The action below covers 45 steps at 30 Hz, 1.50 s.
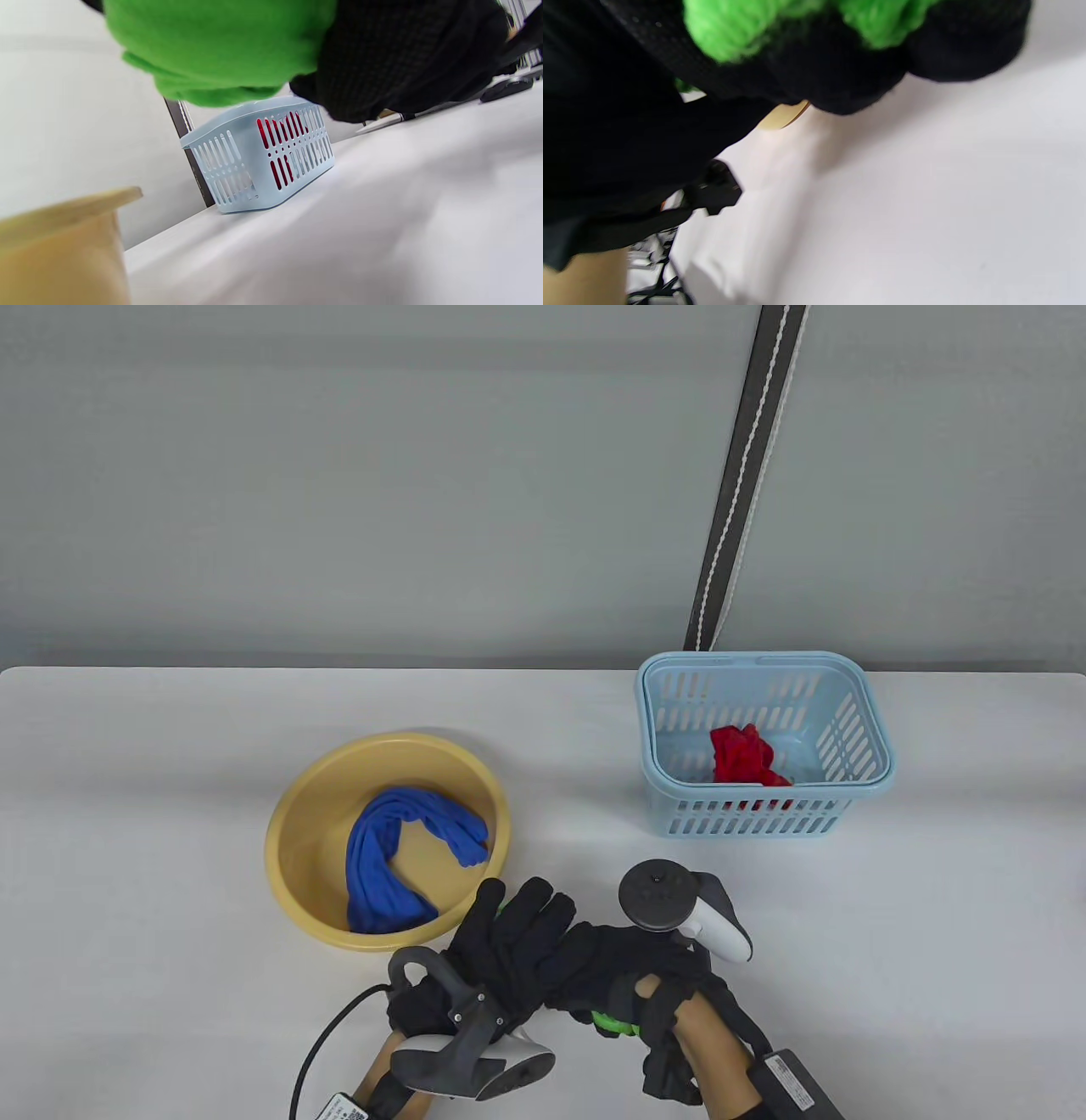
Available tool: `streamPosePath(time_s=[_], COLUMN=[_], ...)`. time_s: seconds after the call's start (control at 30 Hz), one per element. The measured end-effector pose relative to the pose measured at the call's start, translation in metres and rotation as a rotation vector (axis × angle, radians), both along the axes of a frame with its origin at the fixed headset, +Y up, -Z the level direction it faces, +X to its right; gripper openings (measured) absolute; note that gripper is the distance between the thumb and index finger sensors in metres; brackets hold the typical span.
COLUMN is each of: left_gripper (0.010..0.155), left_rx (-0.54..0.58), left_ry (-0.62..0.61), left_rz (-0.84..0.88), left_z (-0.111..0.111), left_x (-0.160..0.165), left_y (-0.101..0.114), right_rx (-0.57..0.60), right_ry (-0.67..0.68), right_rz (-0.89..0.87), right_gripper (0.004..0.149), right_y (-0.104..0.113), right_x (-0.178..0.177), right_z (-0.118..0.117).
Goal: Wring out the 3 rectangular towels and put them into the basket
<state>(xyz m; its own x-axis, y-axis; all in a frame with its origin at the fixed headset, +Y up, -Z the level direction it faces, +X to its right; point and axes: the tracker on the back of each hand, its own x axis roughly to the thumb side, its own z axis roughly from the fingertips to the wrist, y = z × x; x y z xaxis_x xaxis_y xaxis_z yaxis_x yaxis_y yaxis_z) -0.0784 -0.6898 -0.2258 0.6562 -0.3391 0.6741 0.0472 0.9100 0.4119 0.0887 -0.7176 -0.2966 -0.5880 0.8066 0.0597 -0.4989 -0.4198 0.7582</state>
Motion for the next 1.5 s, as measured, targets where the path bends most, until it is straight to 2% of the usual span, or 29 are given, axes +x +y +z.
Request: streamPosePath(time_s=[0.13, 0.2, 0.43, 0.5, 0.63, 0.83, 0.97, 1.1, 1.33, 1.5], left_gripper=[0.092, 0.082, 0.053, 0.046, 0.038, 0.036, 0.036, 0.038, 0.041, 0.043], left_rx=[0.012, 0.002, -0.044, -0.054, -0.060, -0.140, -0.103, -0.145, -0.437, -0.653], left_ry=[0.020, 0.044, 0.081, 0.084, 0.079, 0.120, 0.167, 0.247, 0.330, 0.344], left_rz=[0.057, 0.100, 0.204, 0.187, 0.196, 0.224, 0.184, 0.183, 0.363, 0.519], left_z=[-0.002, -0.007, -0.018, -0.019, -0.018, -0.018, -0.016, -0.016, -0.024, -0.030], left_x=[-0.005, -0.009, -0.023, -0.025, -0.027, -0.029, -0.029, -0.026, -0.027, -0.030], left_y=[0.000, 0.000, 0.000, -0.002, 0.002, 0.005, 0.007, 0.007, 0.011, 0.012], right_rx=[-0.081, -0.115, -0.046, 0.028, 0.143, 0.369, 0.464, 0.678, 1.072, 1.233], right_ry=[0.027, 0.033, 0.028, 0.028, 0.026, -0.003, -0.022, -0.076, -0.167, -0.195], right_rz=[-0.084, -0.124, -0.072, 0.024, 0.107, 0.243, 0.309, 0.437, 0.527, 0.508], right_gripper=[0.047, 0.044, 0.046, 0.046, 0.046, 0.044, 0.044, 0.043, 0.040, 0.040], right_y=[-0.002, -0.003, 0.006, 0.011, 0.021, 0.032, 0.032, 0.029, 0.027, 0.028], right_x=[-0.004, -0.007, -0.016, -0.020, -0.025, -0.026, -0.031, -0.035, -0.035, -0.033], right_z=[0.002, 0.004, 0.013, 0.018, 0.027, 0.036, 0.037, 0.037, 0.040, 0.043])
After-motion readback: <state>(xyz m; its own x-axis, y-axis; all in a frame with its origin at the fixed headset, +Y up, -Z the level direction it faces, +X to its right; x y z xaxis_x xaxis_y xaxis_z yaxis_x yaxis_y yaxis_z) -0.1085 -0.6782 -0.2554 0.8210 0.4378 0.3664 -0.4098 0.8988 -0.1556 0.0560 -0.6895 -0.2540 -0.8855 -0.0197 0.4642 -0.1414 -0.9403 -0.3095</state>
